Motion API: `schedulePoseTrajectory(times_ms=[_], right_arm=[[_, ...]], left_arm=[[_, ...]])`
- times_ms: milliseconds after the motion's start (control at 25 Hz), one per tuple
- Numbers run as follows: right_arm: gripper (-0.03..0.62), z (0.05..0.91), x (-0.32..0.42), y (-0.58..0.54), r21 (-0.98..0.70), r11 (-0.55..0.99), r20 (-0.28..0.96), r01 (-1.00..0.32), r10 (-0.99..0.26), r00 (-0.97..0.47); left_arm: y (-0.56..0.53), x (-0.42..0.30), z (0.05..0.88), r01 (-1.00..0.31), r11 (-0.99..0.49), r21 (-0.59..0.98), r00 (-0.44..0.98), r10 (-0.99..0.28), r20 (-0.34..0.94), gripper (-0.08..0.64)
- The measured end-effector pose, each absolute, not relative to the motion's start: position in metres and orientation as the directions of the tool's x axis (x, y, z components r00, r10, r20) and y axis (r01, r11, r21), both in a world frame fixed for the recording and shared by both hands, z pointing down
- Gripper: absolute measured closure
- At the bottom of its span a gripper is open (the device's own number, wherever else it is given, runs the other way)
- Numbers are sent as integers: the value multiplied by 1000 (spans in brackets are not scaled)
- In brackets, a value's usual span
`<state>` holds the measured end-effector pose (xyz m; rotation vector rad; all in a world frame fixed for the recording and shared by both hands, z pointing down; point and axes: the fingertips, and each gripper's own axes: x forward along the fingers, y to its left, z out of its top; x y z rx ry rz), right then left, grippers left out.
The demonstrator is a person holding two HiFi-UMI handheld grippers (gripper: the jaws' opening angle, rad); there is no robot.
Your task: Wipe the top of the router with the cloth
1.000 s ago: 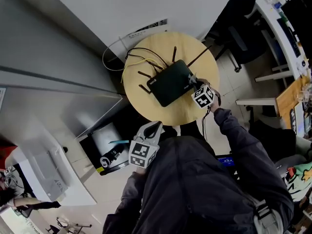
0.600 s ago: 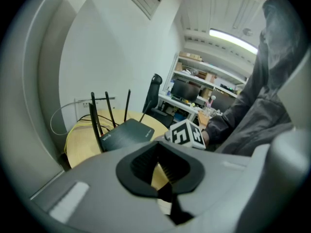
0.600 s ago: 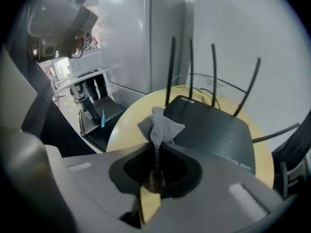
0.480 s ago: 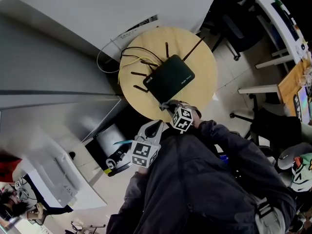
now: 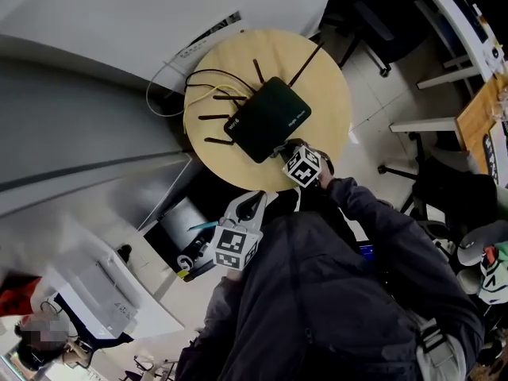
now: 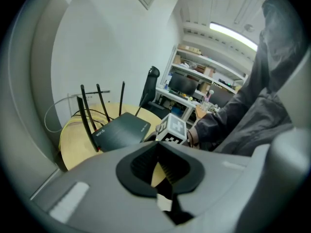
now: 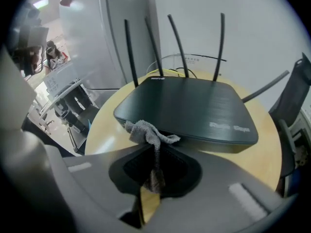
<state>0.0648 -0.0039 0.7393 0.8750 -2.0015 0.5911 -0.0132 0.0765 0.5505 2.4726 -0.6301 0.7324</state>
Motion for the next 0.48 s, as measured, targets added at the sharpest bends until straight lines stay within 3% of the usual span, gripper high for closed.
schedulePoseTrajectory(times_ms=[480], right_arm=[[565, 742, 179, -46, -104, 513, 856, -852, -390, -339]], left_arm=[[48, 33, 545, -587, -747, 312, 727, -318, 608, 560]])
